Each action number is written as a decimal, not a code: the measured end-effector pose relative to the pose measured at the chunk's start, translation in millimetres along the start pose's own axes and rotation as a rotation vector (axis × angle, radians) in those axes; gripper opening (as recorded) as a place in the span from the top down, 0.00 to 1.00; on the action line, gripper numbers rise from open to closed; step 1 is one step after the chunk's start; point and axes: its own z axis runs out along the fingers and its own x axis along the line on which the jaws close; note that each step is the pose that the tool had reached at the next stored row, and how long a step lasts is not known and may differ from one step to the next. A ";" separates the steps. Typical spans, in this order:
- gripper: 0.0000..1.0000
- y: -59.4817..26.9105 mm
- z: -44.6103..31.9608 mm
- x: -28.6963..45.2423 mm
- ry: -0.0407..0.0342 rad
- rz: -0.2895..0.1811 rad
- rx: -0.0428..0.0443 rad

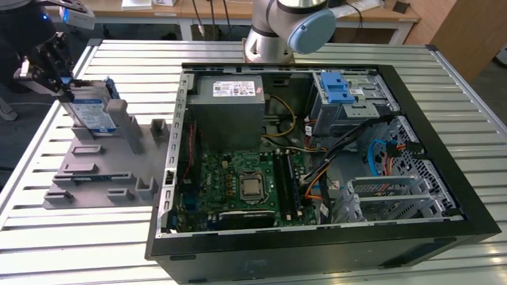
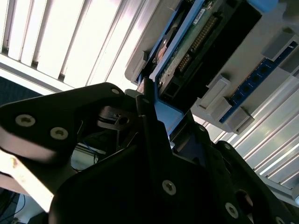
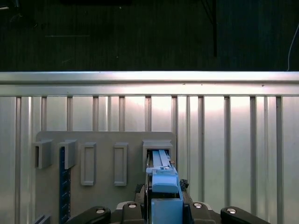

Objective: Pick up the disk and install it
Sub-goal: 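Pick up the disk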

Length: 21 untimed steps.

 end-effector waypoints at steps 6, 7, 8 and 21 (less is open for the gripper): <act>0.64 0.0 -2.3 0.0 0.0000 0.000 -0.0001; 0.64 0.0 -2.8 0.0 0.0001 0.000 -0.0002; 0.64 0.0 -2.9 0.0 -0.0001 0.000 0.0001; 0.64 0.4 -9.0 0.0 -0.0018 0.000 -0.0001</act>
